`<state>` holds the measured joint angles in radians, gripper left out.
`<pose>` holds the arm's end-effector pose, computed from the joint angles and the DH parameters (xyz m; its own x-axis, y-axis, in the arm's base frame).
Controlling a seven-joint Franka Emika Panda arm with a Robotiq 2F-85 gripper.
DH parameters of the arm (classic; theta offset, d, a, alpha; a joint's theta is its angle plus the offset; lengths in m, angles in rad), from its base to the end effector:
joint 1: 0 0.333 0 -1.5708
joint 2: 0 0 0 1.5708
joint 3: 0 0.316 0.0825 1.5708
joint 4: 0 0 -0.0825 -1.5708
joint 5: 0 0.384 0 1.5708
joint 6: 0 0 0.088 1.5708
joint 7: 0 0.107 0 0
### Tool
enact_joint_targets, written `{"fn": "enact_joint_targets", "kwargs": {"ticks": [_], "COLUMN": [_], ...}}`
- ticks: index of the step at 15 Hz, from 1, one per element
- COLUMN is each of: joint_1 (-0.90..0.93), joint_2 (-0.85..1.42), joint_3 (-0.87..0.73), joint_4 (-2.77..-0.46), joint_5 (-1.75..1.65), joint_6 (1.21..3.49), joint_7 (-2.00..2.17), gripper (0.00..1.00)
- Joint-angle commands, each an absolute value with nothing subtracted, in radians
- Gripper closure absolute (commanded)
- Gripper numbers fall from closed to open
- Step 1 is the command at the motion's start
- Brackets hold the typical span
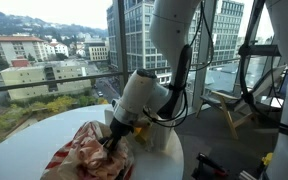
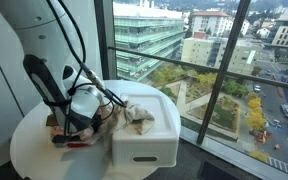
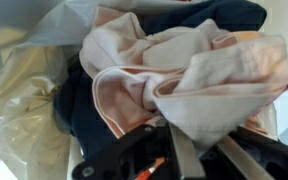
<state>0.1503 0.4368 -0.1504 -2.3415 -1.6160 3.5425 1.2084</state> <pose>0.4386 0.1197 0.1873 0.8026 0.4079 0.4353 0.5097 -0.8480 -0.1454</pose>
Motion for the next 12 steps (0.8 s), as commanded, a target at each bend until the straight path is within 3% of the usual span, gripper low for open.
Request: {"fn": "enact_joint_targets", "kwargs": {"ticks": [1, 7, 12], "joint_1": [0.199, 0.251, 0.242], "joint_2": [0.386, 0.359, 0.491], "joint_3": [-0.149, -0.145, -0.145], "joint_4": [-2.296, -2.222, -2.06], "joint_5": [-1.685, -1.695, -1.659], "joint_6": [3.506, 3.452, 3.442], "joint_7": [1.232, 1.181, 1.137], "gripper": [0.98, 0.98, 0.98]}}
